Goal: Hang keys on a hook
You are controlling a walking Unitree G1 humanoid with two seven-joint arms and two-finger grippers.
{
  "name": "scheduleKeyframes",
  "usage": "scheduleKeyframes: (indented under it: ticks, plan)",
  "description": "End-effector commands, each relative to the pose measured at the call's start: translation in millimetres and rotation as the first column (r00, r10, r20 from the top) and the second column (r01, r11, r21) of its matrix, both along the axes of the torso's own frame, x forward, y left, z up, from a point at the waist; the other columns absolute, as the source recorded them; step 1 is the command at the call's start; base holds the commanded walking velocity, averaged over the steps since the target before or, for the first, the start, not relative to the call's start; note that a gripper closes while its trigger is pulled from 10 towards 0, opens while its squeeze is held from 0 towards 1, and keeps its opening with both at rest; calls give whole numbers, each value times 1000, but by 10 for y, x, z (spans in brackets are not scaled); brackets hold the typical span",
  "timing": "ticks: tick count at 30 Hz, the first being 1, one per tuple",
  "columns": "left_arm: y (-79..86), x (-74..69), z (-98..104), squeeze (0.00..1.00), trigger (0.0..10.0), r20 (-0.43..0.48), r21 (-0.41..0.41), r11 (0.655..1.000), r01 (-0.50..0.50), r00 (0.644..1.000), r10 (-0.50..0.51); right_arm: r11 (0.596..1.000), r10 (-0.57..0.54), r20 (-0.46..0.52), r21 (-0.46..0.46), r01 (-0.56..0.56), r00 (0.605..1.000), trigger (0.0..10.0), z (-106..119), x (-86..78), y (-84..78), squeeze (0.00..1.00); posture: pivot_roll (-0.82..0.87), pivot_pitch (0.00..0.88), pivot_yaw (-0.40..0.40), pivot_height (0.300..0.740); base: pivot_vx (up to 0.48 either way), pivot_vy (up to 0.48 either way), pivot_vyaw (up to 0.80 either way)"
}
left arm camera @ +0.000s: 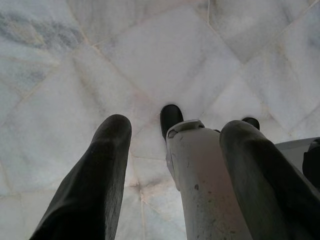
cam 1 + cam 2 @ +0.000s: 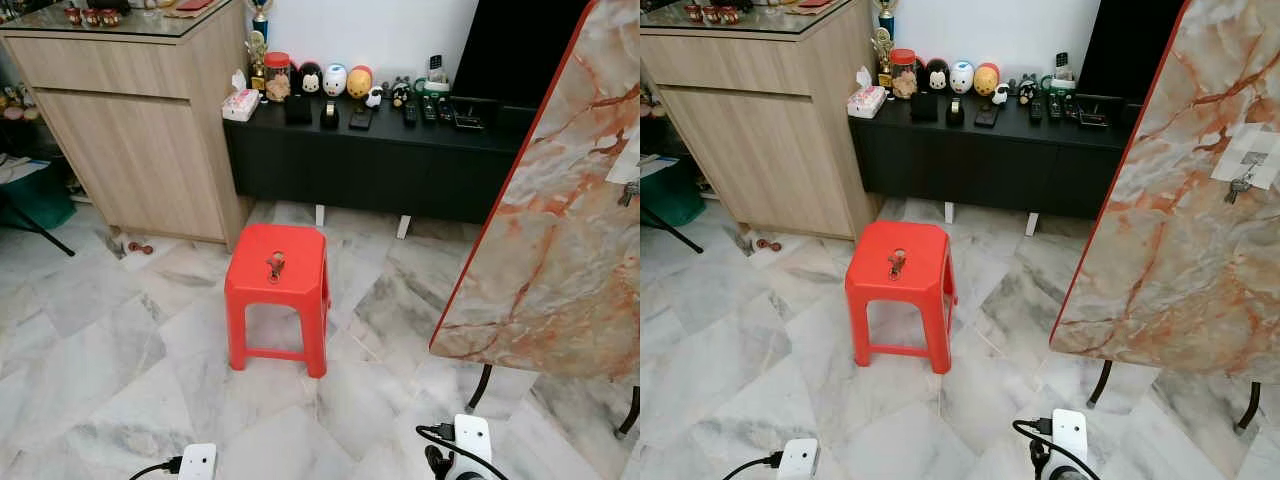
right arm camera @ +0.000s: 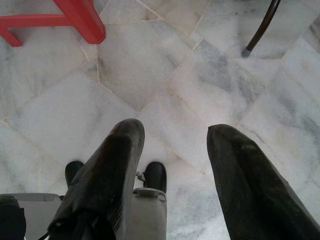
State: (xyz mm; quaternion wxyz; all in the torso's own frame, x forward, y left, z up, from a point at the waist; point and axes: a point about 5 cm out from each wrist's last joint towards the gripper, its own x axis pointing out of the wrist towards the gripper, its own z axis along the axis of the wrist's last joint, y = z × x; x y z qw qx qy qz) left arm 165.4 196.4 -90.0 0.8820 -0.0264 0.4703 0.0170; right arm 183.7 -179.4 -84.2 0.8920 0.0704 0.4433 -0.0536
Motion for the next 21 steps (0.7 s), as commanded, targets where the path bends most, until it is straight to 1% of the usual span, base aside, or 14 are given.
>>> scheduleKeyframes:
  ticks: [1, 12, 13, 14, 15, 16, 21]
  plan:
    - [4, -40, -19, 0, 10000, -19, -1, 1000, -5, 1000, 5, 1000, -7, -4, -10, 7, 1000, 10000, -7, -24, -33, 0, 16, 0, -41, 740, 0, 0, 0]
    - [4, -40, -19, 0, 10000, -19, -1, 1000, -5, 1000, 5, 1000, -7, -4, -10, 7, 1000, 10000, -7, -24, -33, 0, 16, 0, -41, 740, 0, 0, 0]
    - [2, -40, -19, 0, 10000, -19, -2, 1000, -5, 1000, 5, 1000, -10, -4, -5, 10, 1000, 10000, -8, -25, -31, 0, 0, 0, 0, 740, 0, 0, 0]
    - [2, -40, -19, 0, 10000, -19, -2, 1000, -5, 1000, 5, 1000, -10, -4, -5, 10, 1000, 10000, -8, -25, -31, 0, 0, 0, 0, 740, 0, 0, 0]
    - [77, -115, -42, 0, 10000, -57, 20, 1000, 3, 998, -1, 999, -27, 22, 39, 26, 999, 10000, 4, -8, -17, 0, 15, 0, -37, 740, 0, 0, 0]
    - [99, -137, -47, 0, 10000, -68, 26, 1000, 5, 998, -3, 998, -32, 29, 50, 30, 999, 10000, 8, -3, -14, 0, 13, 0, -36, 740, 0, 0, 0]
    - [137, -167, -52, 0, 10000, -75, 30, 1000, 3, 997, -1, 998, -30, 33, 54, 28, 999, 10000, 10, 0, -11, 0, 16, 0, -37, 740, 0, 0, 0]
